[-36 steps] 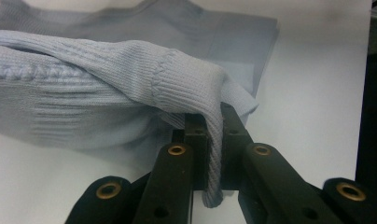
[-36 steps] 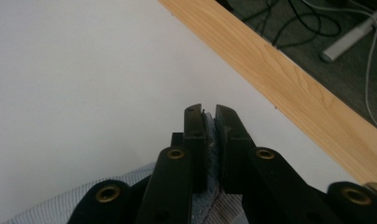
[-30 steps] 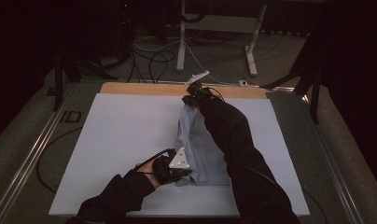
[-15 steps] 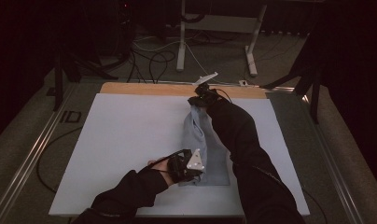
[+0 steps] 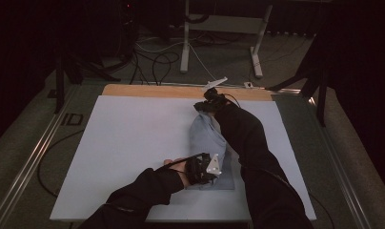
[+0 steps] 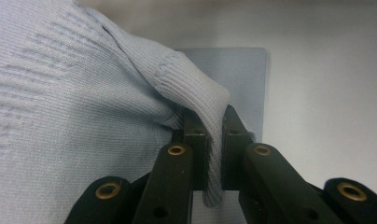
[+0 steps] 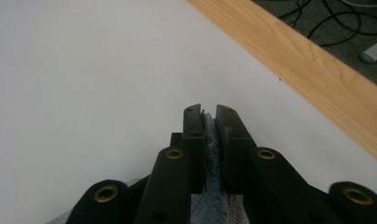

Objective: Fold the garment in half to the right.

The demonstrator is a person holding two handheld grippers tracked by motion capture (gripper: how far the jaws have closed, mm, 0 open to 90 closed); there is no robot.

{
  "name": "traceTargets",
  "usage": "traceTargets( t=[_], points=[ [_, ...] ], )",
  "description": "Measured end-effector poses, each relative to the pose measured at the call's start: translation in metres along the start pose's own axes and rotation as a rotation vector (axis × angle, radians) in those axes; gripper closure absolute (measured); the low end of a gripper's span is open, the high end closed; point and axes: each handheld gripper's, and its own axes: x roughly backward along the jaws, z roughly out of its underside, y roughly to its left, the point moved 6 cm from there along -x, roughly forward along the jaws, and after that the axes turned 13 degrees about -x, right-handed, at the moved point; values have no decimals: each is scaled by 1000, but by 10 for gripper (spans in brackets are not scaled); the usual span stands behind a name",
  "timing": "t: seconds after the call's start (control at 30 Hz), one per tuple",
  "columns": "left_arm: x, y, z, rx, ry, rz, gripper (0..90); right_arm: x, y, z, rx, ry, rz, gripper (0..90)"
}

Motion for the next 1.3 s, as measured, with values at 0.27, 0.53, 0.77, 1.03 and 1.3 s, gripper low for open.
traceTargets(
  t=[0.27,0.53,0.77,1.03,1.3],
  points=[
    [-5,-1,-9,-31,20,22,861,3,-9,8,-24,-13,-15,838],
    [-12,-5,-18,-7,-43,99,671,15,-22,12,-61,-40,1,452],
    [-13,-6,-24,6,-68,121,529,26,-26,17,-84,-33,-16,138],
    [-6,-8,-30,-10,-86,135,425,40,-31,21,-96,-94,2,98],
    [10,-5,-28,10,-112,136,390,51,-28,29,-106,-102,-12,98]
  ],
)
